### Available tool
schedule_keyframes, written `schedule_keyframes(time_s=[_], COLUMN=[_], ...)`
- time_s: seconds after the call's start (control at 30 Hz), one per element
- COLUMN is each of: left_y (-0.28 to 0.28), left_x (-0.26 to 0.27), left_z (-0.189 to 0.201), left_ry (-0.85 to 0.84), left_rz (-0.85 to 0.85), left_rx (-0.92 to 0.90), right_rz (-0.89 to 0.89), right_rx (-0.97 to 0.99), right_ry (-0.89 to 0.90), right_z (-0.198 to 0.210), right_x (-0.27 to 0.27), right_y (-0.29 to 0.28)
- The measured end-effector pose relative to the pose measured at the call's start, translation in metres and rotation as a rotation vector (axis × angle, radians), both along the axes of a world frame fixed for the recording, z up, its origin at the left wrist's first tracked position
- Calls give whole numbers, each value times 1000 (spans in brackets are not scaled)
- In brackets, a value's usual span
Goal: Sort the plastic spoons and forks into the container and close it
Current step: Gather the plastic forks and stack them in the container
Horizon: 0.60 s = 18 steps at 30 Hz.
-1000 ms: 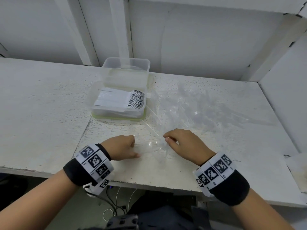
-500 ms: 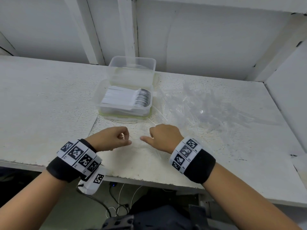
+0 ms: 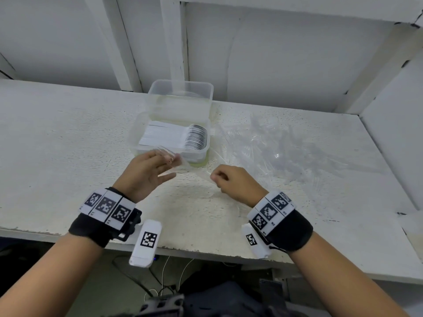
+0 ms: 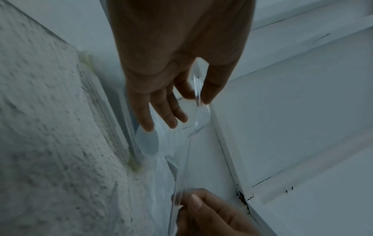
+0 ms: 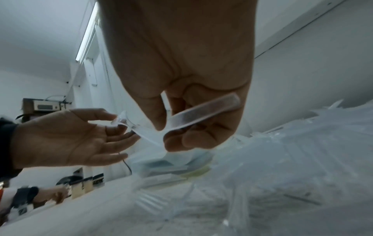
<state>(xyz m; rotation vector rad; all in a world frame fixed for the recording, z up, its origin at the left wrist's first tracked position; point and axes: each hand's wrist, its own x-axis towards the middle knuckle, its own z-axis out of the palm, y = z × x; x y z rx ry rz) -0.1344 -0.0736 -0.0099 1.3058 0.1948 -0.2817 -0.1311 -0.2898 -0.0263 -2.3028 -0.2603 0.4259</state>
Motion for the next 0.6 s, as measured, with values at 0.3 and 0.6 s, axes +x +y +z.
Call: schedule_keyframes(time_s=[0.3,0.6], left_y=[-15,-3], left_x=[10,16], left_z=[3,-12], left_ry=[-114,-82], left_rz=[106,111], left_rx=[-70,199], right_rz=[-167,273], right_rx=[10,-673], right_ry=[-33,-242], right_z=[6,-14], right_x=[-9,4], right_y=[-48,-4])
